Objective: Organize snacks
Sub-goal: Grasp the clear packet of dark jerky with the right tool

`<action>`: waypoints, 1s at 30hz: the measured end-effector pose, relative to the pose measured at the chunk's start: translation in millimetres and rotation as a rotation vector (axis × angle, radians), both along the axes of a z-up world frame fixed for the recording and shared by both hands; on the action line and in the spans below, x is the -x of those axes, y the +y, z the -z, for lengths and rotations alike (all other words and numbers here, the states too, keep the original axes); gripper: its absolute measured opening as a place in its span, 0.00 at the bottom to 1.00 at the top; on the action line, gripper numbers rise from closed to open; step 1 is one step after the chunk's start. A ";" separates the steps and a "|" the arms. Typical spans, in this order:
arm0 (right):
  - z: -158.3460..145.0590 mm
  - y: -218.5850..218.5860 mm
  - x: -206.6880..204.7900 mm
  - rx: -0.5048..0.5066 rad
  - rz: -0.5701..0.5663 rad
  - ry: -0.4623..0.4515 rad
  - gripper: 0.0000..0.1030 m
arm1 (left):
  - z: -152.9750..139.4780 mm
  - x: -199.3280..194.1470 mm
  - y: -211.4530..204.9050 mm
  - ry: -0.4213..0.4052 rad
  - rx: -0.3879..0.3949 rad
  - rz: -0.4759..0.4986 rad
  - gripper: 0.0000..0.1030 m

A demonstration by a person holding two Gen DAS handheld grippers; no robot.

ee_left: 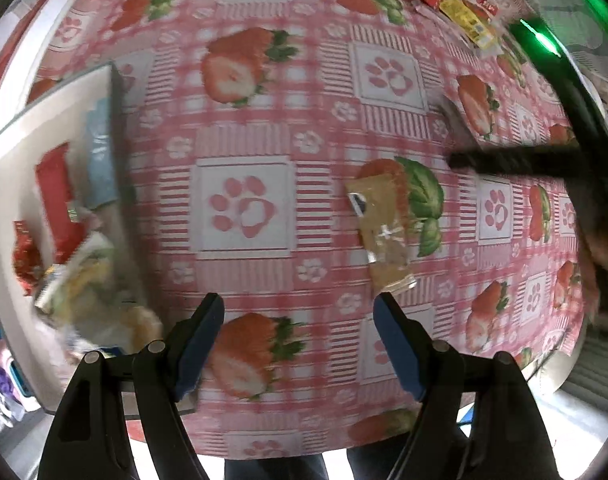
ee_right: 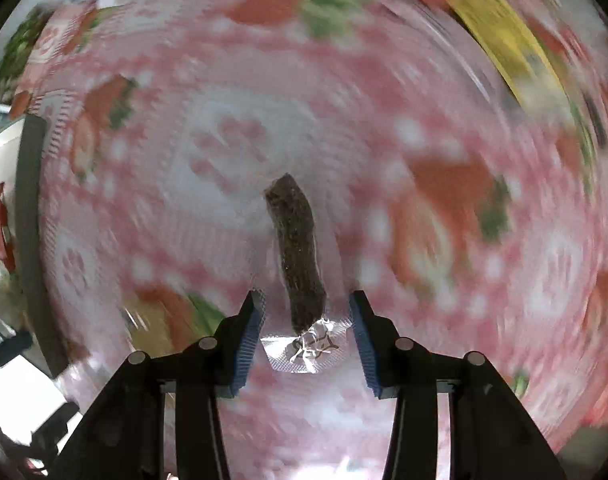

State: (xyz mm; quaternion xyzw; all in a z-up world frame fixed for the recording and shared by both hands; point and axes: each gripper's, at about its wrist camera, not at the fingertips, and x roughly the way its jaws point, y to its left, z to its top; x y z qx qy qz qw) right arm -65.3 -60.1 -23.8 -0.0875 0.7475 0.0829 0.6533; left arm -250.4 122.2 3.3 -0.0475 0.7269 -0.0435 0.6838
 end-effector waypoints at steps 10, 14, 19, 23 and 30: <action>0.8 -75.4 41.6 0.010 0.230 0.048 0.45 | 24.1 -10.2 -40.0 0.005 -0.031 -0.094 0.78; -1.3 -84.7 48.6 -0.020 0.275 0.041 0.45 | 34.2 -10.1 -50.3 0.006 -0.052 -0.133 0.78; -25.8 -137.4 62.8 -0.040 0.299 0.001 0.93 | 49.1 -15.2 -54.8 0.020 -0.075 -0.173 0.78; -47.5 -158.9 66.9 -0.039 0.298 -0.023 0.93 | 59.6 -17.4 -52.5 0.035 -0.090 -0.192 0.78; -36.0 -166.7 95.9 -0.027 0.290 0.001 0.93 | 73.0 -14.5 -69.3 0.019 -0.126 -0.186 0.87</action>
